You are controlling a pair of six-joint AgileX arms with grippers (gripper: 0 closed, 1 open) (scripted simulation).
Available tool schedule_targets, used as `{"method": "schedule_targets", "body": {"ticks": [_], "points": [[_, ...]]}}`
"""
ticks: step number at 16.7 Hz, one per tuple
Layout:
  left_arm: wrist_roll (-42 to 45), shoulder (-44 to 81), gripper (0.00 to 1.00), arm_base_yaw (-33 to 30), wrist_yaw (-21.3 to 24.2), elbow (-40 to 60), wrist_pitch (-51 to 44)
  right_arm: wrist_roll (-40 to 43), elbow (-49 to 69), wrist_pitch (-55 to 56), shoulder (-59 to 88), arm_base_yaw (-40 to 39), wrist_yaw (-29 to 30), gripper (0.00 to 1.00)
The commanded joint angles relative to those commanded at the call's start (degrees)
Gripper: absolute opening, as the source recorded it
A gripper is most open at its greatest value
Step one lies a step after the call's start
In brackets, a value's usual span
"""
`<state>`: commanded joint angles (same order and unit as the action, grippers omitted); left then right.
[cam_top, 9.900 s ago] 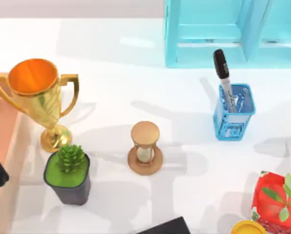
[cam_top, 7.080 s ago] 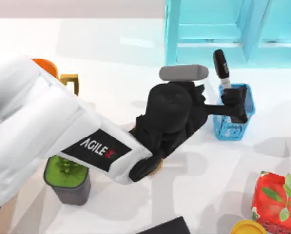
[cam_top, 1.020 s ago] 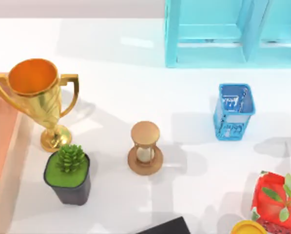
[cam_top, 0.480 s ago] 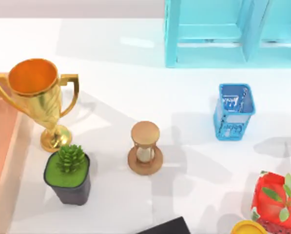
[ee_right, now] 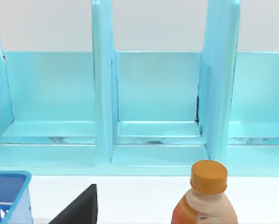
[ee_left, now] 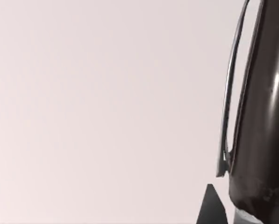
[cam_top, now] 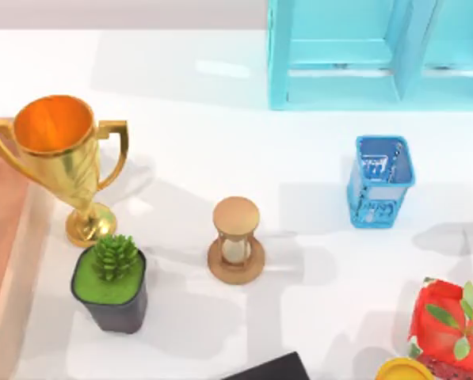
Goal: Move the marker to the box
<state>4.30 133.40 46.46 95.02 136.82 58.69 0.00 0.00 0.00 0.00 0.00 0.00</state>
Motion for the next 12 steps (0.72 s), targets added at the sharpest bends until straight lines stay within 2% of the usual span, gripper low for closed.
{"method": "schedule_targets", "body": {"ticks": [4, 12], "points": [[24.82, -1.3, 0.0, -0.71, -5.04, -7.0, -28.73, 0.0, 0.0, 0.0, 0.0, 0.0, 0.0, 1.0], [77.25, -7.35, 0.0, -3.89, -16.59, -26.96, -94.5, 0.0, 0.0, 0.0, 0.0, 0.0, 0.0, 1.0]]}}
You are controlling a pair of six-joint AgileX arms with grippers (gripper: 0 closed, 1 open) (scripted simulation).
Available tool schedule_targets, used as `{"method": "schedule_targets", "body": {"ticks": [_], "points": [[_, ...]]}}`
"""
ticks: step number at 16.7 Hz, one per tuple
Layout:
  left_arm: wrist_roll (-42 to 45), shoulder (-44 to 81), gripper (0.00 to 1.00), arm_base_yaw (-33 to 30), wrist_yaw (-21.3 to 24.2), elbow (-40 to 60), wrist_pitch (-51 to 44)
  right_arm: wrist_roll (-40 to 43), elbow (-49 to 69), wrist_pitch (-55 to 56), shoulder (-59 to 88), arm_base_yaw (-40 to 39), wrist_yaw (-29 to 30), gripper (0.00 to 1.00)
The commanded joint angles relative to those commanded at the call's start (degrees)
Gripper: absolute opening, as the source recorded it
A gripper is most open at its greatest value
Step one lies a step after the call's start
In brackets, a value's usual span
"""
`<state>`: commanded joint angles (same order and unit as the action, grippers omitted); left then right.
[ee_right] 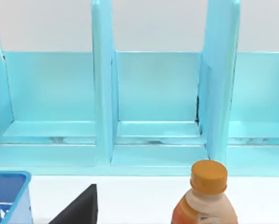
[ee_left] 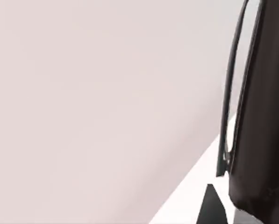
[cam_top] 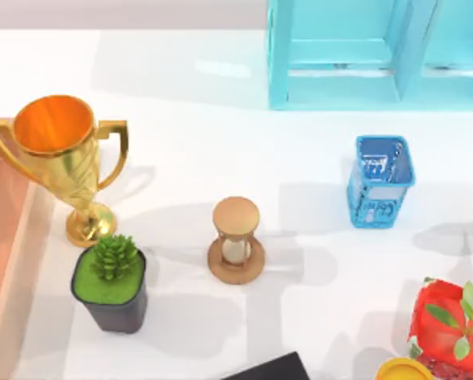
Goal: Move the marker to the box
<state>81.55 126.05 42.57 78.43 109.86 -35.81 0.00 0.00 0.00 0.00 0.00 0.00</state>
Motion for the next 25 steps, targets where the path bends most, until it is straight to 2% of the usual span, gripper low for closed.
{"method": "schedule_targets", "body": {"ticks": [5, 9, 13, 19, 25], "points": [[27.73, -4.86, 0.0, -2.43, -6.1, -13.6, -35.34, 0.0, 0.0, 0.0, 0.0, 0.0, 0.0, 1.0], [44.02, -8.17, 0.0, -4.18, -9.59, -22.42, -54.29, 0.0, 0.0, 0.0, 0.0, 0.0, 0.0, 1.0], [52.77, -10.32, 0.0, -5.35, -11.6, -27.59, -63.52, 0.0, 0.0, 0.0, 0.0, 0.0, 0.0, 1.0], [53.64, -10.56, 0.0, -5.49, -11.81, -28.16, -64.42, 0.0, 0.0, 0.0, 0.0, 0.0, 0.0, 1.0], [53.64, -10.56, 0.45, -5.49, -11.81, -28.16, -64.42, 0.0, 0.0, 0.0, 0.0, 0.0, 0.0, 1.0]]}}
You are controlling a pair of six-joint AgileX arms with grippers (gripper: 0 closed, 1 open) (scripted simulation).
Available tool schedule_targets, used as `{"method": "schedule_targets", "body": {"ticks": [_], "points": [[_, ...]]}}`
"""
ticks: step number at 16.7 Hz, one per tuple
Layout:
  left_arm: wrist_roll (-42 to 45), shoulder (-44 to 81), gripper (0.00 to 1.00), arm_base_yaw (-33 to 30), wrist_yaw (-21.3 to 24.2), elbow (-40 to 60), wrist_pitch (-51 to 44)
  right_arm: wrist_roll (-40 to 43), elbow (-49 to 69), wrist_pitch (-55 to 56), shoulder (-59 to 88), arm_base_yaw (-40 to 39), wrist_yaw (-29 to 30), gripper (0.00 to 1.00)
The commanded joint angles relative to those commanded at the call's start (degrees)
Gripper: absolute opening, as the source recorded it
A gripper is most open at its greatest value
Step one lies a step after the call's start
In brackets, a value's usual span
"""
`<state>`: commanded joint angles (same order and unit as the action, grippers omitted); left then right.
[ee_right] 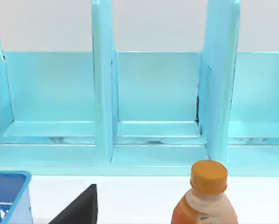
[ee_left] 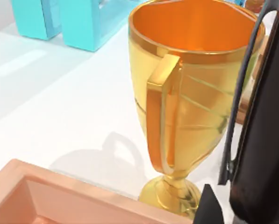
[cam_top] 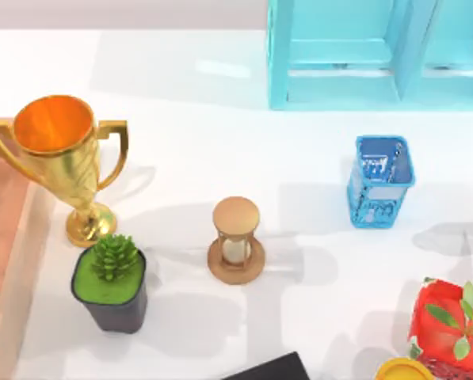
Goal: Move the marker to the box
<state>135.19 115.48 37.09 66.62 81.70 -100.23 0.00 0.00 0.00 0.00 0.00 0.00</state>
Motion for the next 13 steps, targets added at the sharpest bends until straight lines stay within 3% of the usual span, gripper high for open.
{"method": "schedule_targets", "body": {"ticks": [7, 13], "points": [[0.0, 0.0, 0.98, 0.0, 0.0, 0.0, 0.0, 0.0, 0.0, 0.0, 0.0, 0.0, 0.0, 1.0], [0.0, 0.0, 1.0, 0.0, 0.0, 0.0, 0.0, 0.0, 0.0, 0.0, 0.0, 0.0, 0.0, 1.0]]}}
